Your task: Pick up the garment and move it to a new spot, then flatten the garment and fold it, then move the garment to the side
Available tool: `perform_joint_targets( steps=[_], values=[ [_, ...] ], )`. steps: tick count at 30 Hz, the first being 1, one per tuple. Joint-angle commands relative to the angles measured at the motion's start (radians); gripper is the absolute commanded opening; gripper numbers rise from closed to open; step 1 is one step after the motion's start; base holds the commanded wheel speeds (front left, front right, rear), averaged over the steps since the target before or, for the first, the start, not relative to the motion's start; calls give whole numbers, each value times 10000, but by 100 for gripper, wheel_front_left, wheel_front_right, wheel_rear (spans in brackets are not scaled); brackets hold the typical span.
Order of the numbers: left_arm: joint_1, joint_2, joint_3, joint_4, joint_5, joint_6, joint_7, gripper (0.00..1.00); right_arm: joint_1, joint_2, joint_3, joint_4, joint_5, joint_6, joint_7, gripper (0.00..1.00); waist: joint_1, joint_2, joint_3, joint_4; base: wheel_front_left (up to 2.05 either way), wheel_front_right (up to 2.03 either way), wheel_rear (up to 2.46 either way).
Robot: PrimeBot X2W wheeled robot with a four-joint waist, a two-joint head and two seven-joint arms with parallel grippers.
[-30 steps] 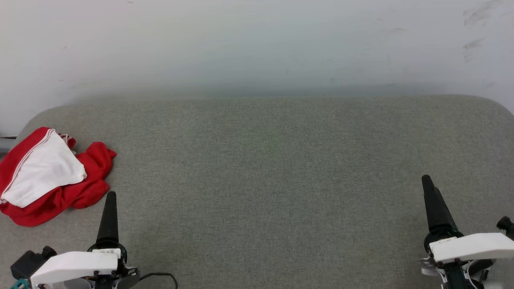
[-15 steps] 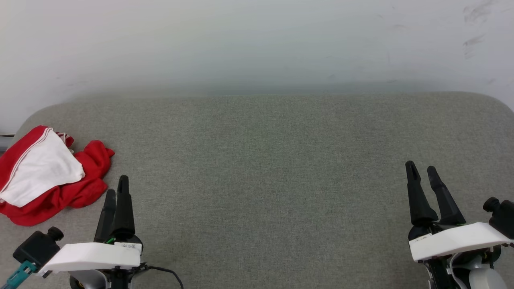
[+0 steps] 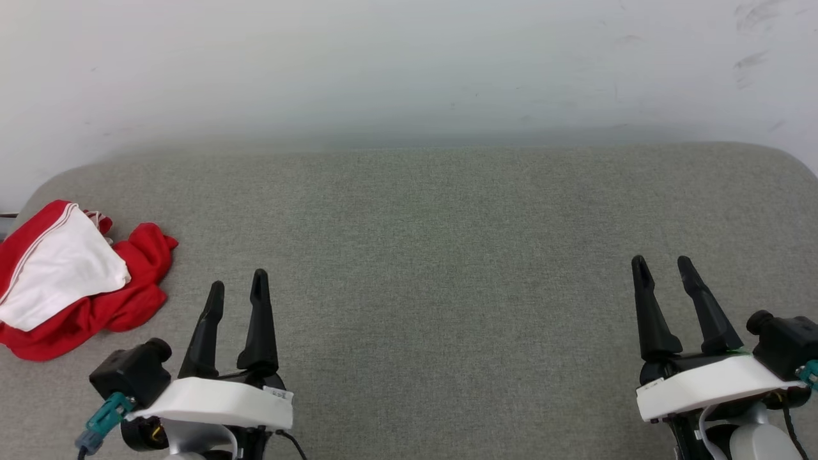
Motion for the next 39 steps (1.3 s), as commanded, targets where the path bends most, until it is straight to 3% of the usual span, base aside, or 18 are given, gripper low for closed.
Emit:
perform_joint_targets(
  steps=[1,19,24,29,39],
  values=[
    [13,138,-206,-201,488,234,-116,100,-165,2,36,-164,-450,0,-125,100,0,-1,2,-9,0,0,0],
    [-15,1041,-1963,178,2282,1759,-551,100,-120,5,238,-304,-2848,-1,-558,100,0,-1,74,-82,0,0,0],
    [-38,1102,-2216,174,2466,1987,-661,100,-99,7,284,-347,-3140,-1,-673,100,0,-1,121,-97,0,0,0],
    [75,873,-2014,93,2412,1756,-769,100,-74,8,278,-383,-2908,-1,-792,100,0,-1,147,-107,0,0,0],
    [430,278,-1159,238,2939,629,-991,100,84,10,231,-59,-2320,-1,-1001,100,0,-1,138,-145,0,0,0]
  ],
)
